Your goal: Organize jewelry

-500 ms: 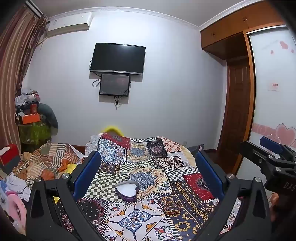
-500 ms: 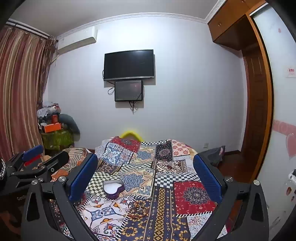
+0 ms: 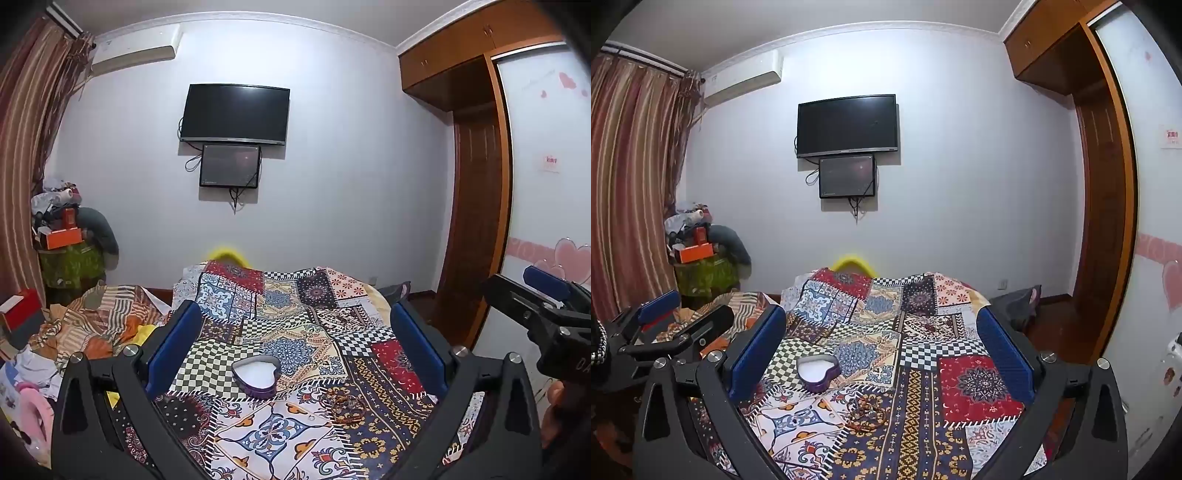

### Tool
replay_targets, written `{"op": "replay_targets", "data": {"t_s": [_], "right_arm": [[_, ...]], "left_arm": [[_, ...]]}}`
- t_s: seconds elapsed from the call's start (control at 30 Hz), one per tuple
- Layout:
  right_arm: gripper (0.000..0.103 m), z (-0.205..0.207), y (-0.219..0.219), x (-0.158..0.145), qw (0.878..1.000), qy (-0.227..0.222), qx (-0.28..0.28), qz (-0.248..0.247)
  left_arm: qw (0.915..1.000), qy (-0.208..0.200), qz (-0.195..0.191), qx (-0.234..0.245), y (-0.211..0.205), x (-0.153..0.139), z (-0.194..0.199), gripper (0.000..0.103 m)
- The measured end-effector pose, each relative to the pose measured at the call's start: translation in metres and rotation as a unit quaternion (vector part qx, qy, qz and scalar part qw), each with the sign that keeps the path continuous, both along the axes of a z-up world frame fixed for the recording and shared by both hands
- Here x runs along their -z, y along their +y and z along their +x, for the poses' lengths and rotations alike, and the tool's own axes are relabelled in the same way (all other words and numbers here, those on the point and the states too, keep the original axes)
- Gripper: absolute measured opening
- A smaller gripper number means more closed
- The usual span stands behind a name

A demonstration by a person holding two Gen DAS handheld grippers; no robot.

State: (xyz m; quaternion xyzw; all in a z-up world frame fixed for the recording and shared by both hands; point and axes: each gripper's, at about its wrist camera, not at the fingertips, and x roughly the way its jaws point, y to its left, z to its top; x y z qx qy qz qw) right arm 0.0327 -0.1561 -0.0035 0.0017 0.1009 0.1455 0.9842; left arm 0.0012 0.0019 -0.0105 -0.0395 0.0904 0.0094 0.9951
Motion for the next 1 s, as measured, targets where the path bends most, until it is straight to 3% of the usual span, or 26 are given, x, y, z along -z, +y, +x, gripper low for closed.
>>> {"op": "replay_targets", "data": {"t_s": [1.0], "right_arm": [[0.102, 0.001, 0.001, 0.0049, 1.0, 0.005, -0.001, 0.0]], "left_arm": [[1.0, 0.003, 0.001, -0.005, -0.0057, 0.005, 0.0036, 0.103]]}}
